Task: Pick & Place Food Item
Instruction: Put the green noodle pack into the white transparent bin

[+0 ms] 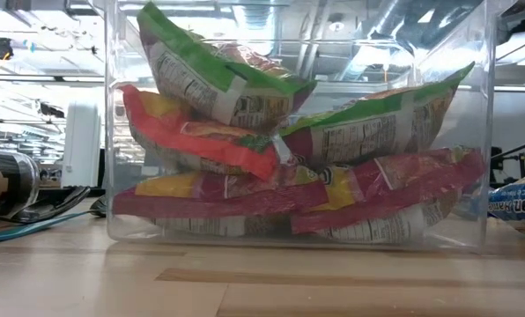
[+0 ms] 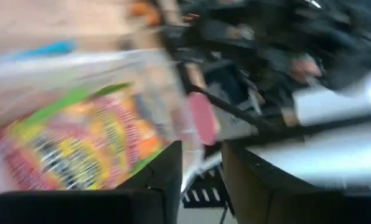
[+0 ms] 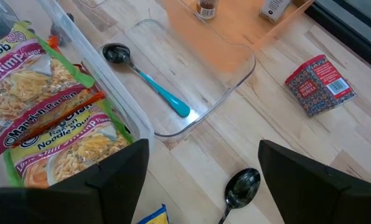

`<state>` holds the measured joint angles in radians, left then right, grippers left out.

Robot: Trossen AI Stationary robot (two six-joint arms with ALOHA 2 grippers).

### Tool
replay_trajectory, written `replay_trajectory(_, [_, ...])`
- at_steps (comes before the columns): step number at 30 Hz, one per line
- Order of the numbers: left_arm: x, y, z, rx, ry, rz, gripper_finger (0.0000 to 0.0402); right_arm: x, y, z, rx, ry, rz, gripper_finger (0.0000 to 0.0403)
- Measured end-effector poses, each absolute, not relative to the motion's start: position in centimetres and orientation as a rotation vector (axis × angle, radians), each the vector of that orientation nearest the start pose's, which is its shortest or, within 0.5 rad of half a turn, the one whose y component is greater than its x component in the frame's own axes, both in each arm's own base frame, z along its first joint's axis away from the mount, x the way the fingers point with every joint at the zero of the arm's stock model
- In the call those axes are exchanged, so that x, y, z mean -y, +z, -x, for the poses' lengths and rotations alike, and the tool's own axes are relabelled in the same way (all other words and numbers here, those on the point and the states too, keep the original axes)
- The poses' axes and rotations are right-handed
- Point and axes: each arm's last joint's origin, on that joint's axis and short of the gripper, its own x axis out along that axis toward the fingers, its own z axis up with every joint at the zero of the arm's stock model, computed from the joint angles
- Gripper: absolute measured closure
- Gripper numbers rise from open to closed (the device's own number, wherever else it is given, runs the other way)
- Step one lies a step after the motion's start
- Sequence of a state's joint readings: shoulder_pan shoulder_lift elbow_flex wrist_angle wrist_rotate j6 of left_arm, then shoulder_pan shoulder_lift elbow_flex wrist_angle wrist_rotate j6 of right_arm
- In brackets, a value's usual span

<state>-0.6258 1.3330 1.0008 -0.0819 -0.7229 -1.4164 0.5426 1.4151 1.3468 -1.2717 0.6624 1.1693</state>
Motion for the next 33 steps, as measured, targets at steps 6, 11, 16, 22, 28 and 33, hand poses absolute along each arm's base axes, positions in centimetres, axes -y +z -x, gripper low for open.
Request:
replay_trajectory(6, [14.7,33.8,-25.8,-0.095,0.057,0.916,0.0373,-11.3,31.9,-22.2,-0.854,-0.671,-0.27,0.0104])
replay_trajectory(11, [13.5,35.4,-29.1,-0.268,0.024,0.741,0.0399,-11.3,31.9,-22.2,-0.854,-0.671,-0.271,0.0104])
replay_trajectory(16, [13.1,33.2,-33.4,-0.697,0.047,0.583,0.0401,-11.2,31.9,-22.1,-0.854,-0.678,-0.266,0.0104])
replay_trajectory(22, [13.7,29.5,-36.4,-1.013,0.029,0.376,0.0401,-11.1,31.9,-22.1,-0.848,-0.685,-0.258,0.0104])
replay_trajectory(28, [13.6,26.6,-36.3,-1.18,0.12,0.298,0.0401,-11.1,31.9,-22.1,-0.847,-0.687,-0.255,0.0104])
replay_trajectory(33, [13.5,25.7,-35.8,-1.22,0.156,0.304,0.0401,-11.1,31.9,-22.1,-0.846,-0.689,-0.258,0.0104])
